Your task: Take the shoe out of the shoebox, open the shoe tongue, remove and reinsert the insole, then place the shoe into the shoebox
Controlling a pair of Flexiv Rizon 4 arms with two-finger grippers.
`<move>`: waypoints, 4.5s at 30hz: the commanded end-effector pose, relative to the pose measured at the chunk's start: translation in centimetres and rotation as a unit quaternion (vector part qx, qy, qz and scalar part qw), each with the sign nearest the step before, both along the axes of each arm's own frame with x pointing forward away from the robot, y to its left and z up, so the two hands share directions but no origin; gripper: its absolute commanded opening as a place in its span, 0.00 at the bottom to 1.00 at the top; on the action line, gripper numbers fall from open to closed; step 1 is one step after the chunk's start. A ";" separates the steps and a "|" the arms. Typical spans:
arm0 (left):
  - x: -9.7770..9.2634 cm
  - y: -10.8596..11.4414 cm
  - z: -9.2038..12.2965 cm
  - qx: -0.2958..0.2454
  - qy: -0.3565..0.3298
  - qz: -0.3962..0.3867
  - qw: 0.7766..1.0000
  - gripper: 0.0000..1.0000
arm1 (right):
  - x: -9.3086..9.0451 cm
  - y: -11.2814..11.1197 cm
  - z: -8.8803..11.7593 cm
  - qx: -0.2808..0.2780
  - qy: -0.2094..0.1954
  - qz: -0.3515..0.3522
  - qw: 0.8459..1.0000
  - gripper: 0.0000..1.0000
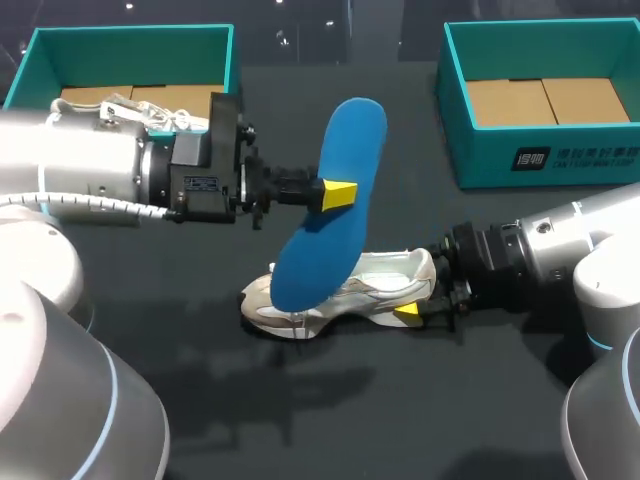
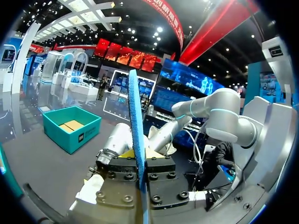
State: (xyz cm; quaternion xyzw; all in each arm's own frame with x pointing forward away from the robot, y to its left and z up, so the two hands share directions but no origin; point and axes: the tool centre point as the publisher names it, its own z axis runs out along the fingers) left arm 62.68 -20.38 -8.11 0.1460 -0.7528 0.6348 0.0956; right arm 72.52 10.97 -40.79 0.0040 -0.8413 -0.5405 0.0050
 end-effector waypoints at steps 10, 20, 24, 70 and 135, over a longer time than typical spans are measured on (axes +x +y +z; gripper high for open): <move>1.4 2.9 -0.3 -0.001 -0.003 -0.028 1.000 0.00 | 0.0 0.1 -0.1 -0.002 0.000 0.000 1.000 0.00; 1.0 3.6 -0.2 -0.036 0.010 -0.040 0.999 0.00 | 0.0 0.1 -0.1 -0.002 0.000 0.000 1.000 0.00; 0.2 3.4 0.6 -0.056 0.025 -0.043 0.997 0.00 | 0.0 0.1 -0.1 -0.002 0.000 0.000 1.000 0.00; -0.8 3.3 2.0 -0.063 0.034 -0.021 0.997 0.00 | 0.1 -3.5 2.0 -0.187 0.031 -0.032 0.981 1.00; -0.8 3.3 2.0 -0.063 0.034 -0.021 0.997 0.00 | -0.2 -1.8 8.9 -0.543 0.021 -0.122 0.831 1.00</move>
